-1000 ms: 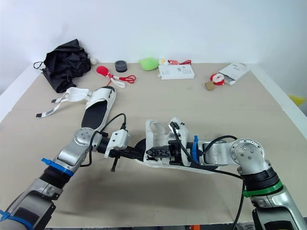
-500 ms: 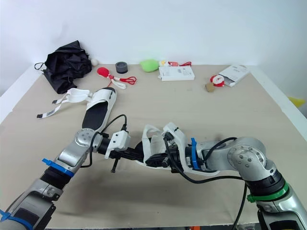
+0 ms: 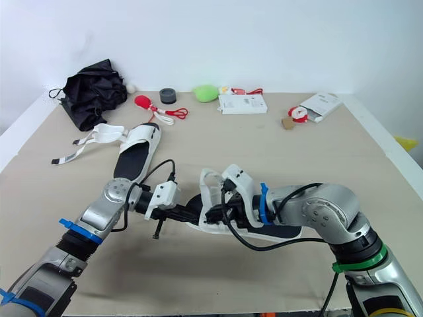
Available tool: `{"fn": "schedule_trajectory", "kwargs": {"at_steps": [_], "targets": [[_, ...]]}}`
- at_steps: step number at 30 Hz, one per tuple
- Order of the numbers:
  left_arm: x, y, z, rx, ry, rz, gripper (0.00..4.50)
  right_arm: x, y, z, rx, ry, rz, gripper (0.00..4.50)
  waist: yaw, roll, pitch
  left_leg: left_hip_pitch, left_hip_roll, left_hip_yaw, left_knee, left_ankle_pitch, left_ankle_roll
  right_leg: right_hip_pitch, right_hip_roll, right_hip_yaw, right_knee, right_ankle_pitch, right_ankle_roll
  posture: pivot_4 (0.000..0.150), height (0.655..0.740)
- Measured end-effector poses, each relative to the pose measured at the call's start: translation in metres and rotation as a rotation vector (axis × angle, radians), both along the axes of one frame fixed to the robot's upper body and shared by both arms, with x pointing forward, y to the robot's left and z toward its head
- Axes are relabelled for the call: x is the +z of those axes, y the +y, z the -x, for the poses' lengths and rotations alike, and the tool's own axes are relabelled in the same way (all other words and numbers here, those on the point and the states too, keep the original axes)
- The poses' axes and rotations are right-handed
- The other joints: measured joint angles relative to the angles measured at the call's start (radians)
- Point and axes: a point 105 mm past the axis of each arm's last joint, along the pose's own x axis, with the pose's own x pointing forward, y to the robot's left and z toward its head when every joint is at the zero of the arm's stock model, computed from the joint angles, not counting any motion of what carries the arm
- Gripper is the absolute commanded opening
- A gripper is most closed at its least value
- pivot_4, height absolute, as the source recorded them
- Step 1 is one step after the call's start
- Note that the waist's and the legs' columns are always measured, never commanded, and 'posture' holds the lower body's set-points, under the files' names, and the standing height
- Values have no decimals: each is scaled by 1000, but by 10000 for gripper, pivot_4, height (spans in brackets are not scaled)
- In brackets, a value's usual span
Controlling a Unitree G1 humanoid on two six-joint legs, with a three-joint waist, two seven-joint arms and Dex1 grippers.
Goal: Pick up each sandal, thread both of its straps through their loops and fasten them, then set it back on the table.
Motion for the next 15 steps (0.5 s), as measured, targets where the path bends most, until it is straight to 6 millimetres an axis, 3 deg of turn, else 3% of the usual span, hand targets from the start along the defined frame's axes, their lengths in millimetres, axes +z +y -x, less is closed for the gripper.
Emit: {"fn": "schedule_trajectory", "kwargs": {"at_steps": [7,15], "targets": [[2,-1,2,-17,-4,3,0,2,2,13,68,41,-33,251,1,0,0,-1,0,-1,0,-2,0,0,-2,-1,0,-2,0,1500,7400],[0,2,0,1,1,-2,0,-7,3,-16,-86,57,-29,251,-1,3,-6,1,0,-1,0,-3,-1,0,-2,-2,0,-5,-5,1500,7400]]}}
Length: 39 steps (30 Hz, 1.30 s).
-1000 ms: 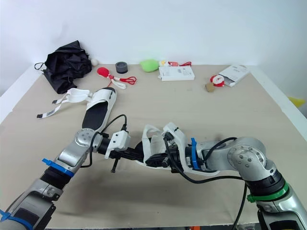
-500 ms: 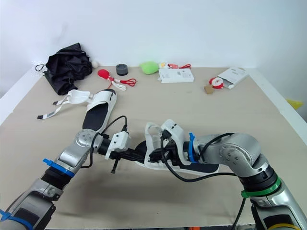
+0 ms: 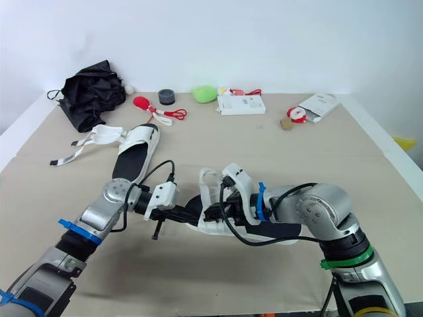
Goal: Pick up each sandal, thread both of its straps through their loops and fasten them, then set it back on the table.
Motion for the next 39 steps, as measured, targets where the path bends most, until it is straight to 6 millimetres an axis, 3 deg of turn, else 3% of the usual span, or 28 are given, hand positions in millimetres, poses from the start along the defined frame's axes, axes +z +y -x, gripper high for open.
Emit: {"fn": "schedule_trajectory", "kwargs": {"at_steps": [13,23,32,39], "targets": [[0,-2,3,-10,0,7,0,2,-9,15,-60,126,-115,251,2,2,-1,0,0,0,-4,-1,-1,1,-1,-1,0,0,2,1500,7400],[0,-3,3,-12,0,6,0,-1,-15,13,-204,113,-164,251,3,1,-2,0,0,0,-5,-1,-1,1,-1,-2,-1,-1,3,1500,7400],[1,-3,4,-26,-5,5,0,3,-19,29,-186,145,-205,251,3,1,-2,-1,-1,0,-5,-2,0,2,0,-1,-1,-2,5,1500,7400],[-1,-3,4,-30,-2,4,0,4,-22,23,-236,228,-270,251,3,1,-2,-1,-1,0,-5,-2,0,2,0,-1,-1,-2,5,1500,7400]]}}
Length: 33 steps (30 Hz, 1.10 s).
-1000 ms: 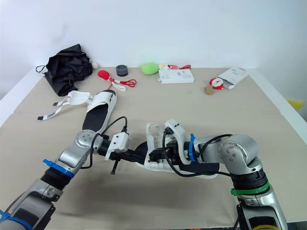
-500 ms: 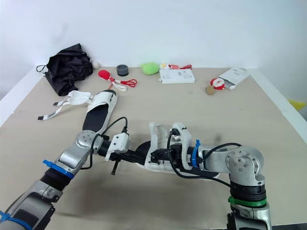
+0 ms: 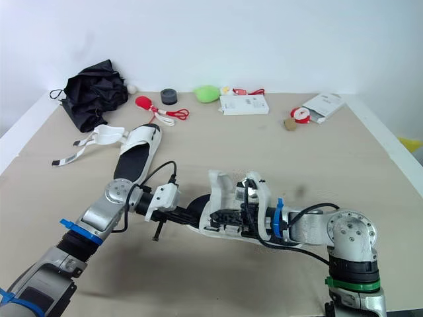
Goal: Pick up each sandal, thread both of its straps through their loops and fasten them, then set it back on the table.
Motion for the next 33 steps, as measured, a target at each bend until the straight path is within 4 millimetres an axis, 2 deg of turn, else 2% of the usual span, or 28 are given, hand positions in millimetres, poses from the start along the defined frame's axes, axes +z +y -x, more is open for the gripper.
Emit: {"fn": "schedule_trajectory", "kwargs": {"at_steps": [15,23,33], "targets": [[-1,2,0,12,6,5,0,1,4,2,-121,123,-110,251,-2,0,0,0,1,0,0,0,0,1,5,4,0,-2,4,1500,7400],[-1,3,0,12,7,3,0,-1,11,8,-98,117,-76,251,-2,0,0,1,1,0,0,0,0,1,6,6,0,-2,4,1500,7400],[-2,3,0,16,9,6,0,12,18,6,-50,80,-126,251,-2,0,1,1,1,0,0,0,0,0,6,6,0,-2,3,1500,7400]]}}
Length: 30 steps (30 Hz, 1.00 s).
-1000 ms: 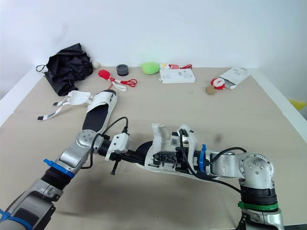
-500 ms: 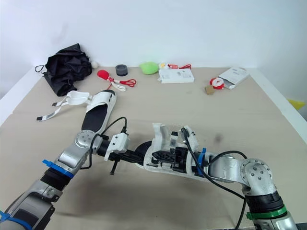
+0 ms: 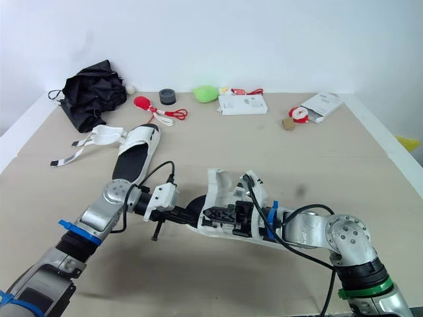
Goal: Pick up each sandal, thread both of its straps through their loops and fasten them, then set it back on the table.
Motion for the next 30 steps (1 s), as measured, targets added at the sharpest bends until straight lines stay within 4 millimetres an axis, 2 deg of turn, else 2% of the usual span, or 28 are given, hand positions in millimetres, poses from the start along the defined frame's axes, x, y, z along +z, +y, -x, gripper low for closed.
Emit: {"fn": "schedule_trajectory", "kwargs": {"at_steps": [9,14,30], "targets": [[0,0,0,10,-3,3,0,7,-1,3,16,-39,6,251,0,0,0,0,0,0,0,0,0,0,-1,0,0,0,0,1500,7400],[0,0,0,10,-4,4,0,-3,-4,0,-27,-13,80,251,0,0,0,0,0,0,0,0,0,0,-1,0,0,1,-1,1500,7400],[0,0,0,10,-4,4,0,-4,-4,-4,-45,-7,69,251,0,0,0,0,0,0,0,0,0,0,-1,0,0,1,-1,1500,7400]]}}
